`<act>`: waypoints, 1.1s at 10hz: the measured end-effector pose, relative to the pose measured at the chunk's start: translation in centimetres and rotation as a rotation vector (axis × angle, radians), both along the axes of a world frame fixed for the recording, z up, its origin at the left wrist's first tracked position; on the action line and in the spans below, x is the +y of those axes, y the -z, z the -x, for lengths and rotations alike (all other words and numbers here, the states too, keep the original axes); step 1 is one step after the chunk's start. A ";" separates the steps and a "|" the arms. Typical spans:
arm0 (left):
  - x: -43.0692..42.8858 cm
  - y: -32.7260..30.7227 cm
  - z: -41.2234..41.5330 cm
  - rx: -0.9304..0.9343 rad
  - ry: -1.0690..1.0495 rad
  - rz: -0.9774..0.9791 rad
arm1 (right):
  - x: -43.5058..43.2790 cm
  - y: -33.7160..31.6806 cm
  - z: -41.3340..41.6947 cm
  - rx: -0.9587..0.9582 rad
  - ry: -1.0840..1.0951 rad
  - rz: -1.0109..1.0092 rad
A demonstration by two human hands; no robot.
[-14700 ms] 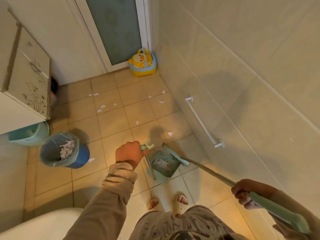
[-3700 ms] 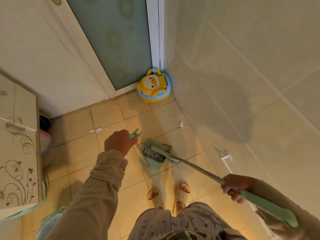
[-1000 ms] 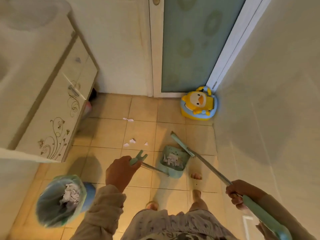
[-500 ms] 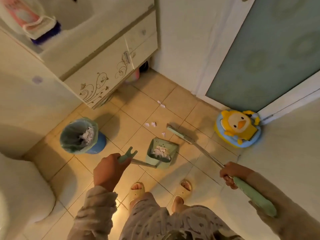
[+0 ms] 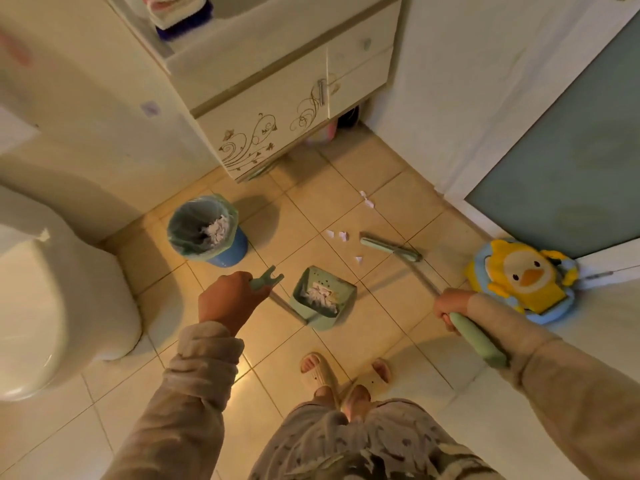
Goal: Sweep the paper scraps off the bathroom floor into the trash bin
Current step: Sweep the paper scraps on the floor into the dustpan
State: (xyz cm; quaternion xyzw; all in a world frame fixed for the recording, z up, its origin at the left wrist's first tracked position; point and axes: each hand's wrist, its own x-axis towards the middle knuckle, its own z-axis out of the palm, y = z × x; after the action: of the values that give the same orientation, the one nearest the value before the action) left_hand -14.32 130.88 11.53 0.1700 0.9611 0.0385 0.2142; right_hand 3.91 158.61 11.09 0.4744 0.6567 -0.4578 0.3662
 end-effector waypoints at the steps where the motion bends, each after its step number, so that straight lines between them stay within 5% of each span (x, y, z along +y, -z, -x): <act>1: 0.3 0.3 0.1 0.013 0.022 0.002 | -0.8 0.3 -1.2 0.060 0.098 0.146; 3: 0.7 0.5 0.7 0.048 0.057 0.024 | -0.9 1.8 -2.1 -0.151 0.000 0.266; 6: -0.2 0.9 1.9 0.041 0.084 -0.006 | -0.1 1.5 -0.6 -0.081 0.161 0.397; 11: 4.2 1.1 -3.5 0.045 -0.252 -0.082 | 9.7 0.7 6.8 -0.029 -0.157 0.085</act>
State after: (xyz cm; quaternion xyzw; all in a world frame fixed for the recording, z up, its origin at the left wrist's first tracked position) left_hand -10.86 135.07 10.45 0.0573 0.9770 0.1007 0.1790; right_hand -2.89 168.29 10.43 0.4122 0.6663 -0.4483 0.4302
